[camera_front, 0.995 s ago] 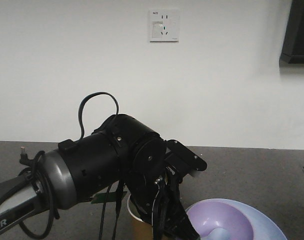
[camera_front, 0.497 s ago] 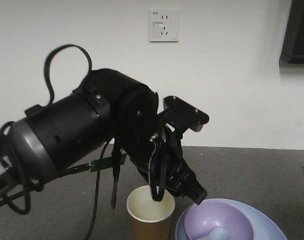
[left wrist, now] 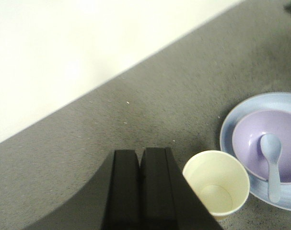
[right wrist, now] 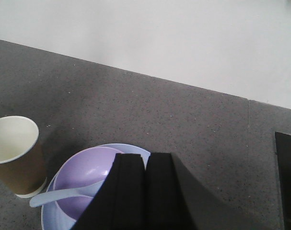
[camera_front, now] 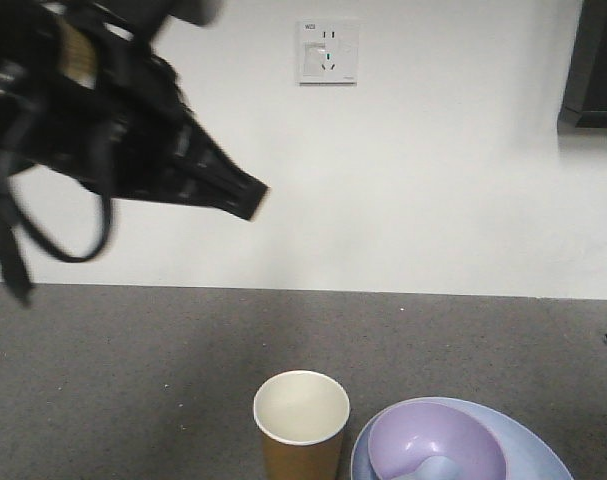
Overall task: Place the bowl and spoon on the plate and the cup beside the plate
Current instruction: 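Open the left gripper and lift it away from the cup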
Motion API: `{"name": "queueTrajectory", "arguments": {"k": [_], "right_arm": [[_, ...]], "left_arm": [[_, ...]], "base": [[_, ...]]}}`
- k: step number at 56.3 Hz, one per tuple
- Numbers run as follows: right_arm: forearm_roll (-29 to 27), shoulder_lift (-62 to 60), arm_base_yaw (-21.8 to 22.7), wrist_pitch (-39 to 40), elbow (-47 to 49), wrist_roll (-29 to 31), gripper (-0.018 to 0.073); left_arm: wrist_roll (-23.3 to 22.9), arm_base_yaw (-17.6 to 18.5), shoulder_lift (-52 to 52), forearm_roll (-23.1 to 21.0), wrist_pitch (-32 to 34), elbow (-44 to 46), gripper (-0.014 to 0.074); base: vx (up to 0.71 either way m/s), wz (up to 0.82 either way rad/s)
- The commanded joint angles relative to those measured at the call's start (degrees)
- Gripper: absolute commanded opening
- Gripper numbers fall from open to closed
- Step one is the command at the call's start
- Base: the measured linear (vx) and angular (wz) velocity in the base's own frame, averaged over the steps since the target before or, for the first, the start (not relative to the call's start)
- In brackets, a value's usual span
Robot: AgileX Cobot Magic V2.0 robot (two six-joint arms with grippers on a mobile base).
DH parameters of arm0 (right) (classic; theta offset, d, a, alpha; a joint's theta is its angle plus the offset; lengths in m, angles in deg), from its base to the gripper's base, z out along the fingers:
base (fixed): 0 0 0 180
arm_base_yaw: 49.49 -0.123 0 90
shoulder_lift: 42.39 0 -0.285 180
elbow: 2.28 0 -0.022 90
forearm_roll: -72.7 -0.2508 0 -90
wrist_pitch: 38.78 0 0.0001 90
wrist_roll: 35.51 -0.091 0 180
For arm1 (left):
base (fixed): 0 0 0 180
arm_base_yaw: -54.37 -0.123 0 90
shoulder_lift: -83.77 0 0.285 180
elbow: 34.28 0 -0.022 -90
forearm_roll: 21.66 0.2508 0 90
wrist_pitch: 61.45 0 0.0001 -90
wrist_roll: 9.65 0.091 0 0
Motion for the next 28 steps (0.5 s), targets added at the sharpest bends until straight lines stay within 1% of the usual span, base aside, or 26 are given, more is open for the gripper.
{"name": "queueTrajectory", "arguments": {"k": [1, 7, 9, 10, 13, 14, 15, 20, 28], "right_arm": [[-0.3, -2.4, 0.1, 4.8, -1.0, 0.1, -0.0008], [-1.2, -7.5, 0.1, 8.4, -7.1, 0.1, -0.0008], [-1.5, -9.2, 0.1, 9.5, -8.9, 0.1, -0.0008], [-1.8, -10.2, 0.1, 10.1, -9.6, 0.1, -0.0008], [-2.1, -12.3, 0.1, 11.2, -12.1, 0.1, -0.0008], [-2.2, -13.1, 0.1, 11.8, -12.6, 0.1, -0.0008], [-2.3, -13.6, 0.1, 12.2, -13.4, 0.1, -0.0008], [-2.4, -16.7, 0.1, 13.4, -16.1, 0.1, -0.0008], [-2.2, -19.1, 0.1, 12.8, -17.6, 0.1, -0.0008]], "left_arm": [[-2.1, -0.1, -10.1, 1.8, 7.5, -5.6, -0.0006], [-6.2, -0.1, -21.6, 1.8, 17.1, -23.2, -0.0004], [-7.4, -0.1, -25.6, 1.8, 19.8, -27.6, -0.0004], [-8.9, -0.1, -27.9, 1.8, 22.6, -32.0, -0.0004], [-11.4, -0.1, -33.7, 1.8, 28.0, -40.1, -0.0003], [-11.6, -0.1, -35.0, 1.8, 28.6, -41.0, -0.0003], [-12.3, -0.1, -36.9, 1.8, 31.0, -44.6, -0.0003], [-13.8, -0.1, -45.2, 1.8, 36.6, -54.3, -0.0003], [-14.0, -0.1, -53.8, 1.5, 42.4, -63.0, -0.0003]], "base": [[0.00, 0.00], [0.00, 0.00], [0.00, 0.00], [0.00, 0.00], [0.00, 0.00], [0.00, 0.00], [0.00, 0.00], [0.00, 0.00], [0.00, 0.00]]}}
